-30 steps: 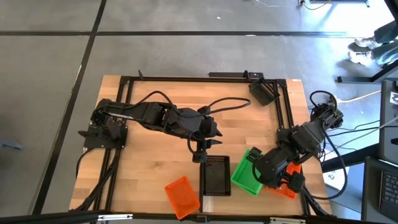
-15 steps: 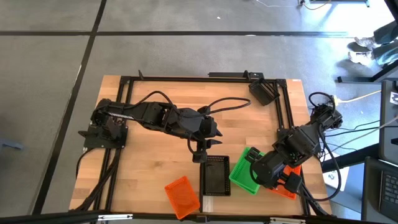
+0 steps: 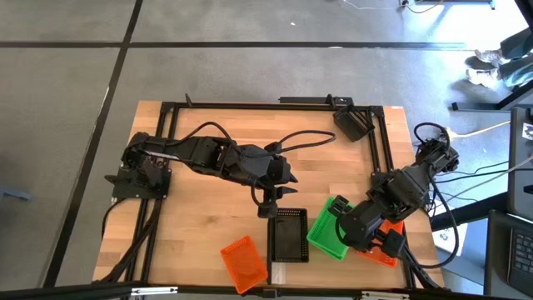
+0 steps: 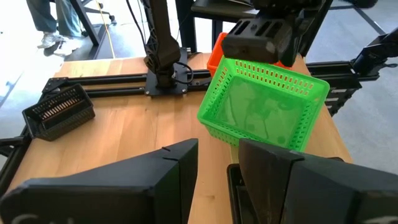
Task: Stack baskets on shelf by color
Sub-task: Stack the green bin on the stacked green bins on the shelf
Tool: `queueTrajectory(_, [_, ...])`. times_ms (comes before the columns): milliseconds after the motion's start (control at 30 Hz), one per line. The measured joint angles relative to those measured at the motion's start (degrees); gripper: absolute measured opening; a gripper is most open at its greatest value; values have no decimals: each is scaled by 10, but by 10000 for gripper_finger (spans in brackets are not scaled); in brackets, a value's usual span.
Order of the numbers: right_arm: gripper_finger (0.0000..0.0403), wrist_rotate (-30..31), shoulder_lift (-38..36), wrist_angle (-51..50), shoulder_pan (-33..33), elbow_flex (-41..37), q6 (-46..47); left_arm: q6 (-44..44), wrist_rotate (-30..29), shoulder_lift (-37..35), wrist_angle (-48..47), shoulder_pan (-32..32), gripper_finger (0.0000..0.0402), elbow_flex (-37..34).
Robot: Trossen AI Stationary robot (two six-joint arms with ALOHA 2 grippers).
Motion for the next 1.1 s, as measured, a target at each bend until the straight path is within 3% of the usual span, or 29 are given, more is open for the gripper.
queueTrajectory(300, [0,7,0,0,0,-38,-1,0,0,0,0,0,108,0])
queueTrajectory(500, [0,14,0,-3,0,19,9,0,0,0,0,0,106,0])
queueTrajectory(567, [0,51,0,-3,0,40,29,-2,0,0,0,0,108,0])
queueTrajectory(800, [0,248,0,-3,-8,72,169,-16,-2,0,-16,0,107,0])
queueTrajectory(1100, [0,271,-1,-3,-75,-8,399,-16,-4,-7,-55,-2,107,0])
